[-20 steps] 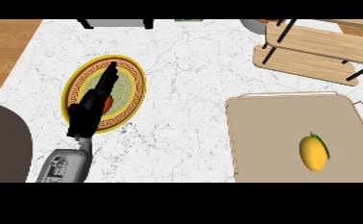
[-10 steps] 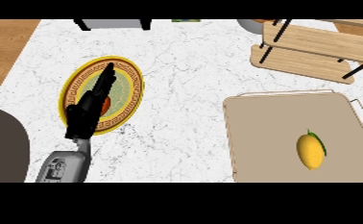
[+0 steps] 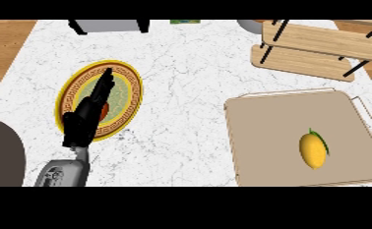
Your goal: Pick the tomato from the tray and place it in the tiered shelf
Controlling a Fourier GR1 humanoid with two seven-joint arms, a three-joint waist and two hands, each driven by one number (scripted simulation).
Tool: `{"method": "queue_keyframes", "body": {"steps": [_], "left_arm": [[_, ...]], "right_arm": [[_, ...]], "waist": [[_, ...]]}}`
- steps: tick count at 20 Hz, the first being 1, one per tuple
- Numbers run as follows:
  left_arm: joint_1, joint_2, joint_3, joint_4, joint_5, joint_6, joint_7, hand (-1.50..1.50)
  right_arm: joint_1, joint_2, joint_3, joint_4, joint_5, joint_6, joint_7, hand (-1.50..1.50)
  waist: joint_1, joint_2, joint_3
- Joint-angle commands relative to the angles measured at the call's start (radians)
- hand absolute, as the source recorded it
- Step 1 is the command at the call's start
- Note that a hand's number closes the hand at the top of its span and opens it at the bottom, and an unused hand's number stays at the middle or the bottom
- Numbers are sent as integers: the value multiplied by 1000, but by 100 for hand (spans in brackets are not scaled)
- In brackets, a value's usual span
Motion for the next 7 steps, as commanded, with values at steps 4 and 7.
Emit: {"method": "queue_keyframes", "body": {"steps": [4,7], "left_arm": [[21,-9,7,14,-24,35,-17,0],[-6,-10,1,-10,-8,15,20,0]], "right_arm": [[302,-31,-298,-189,-252,316,-25,-150],[364,-32,-450,-192,-355,396,-53,-150]], "waist": [[-30,-4,1],[2,4,1]]}}
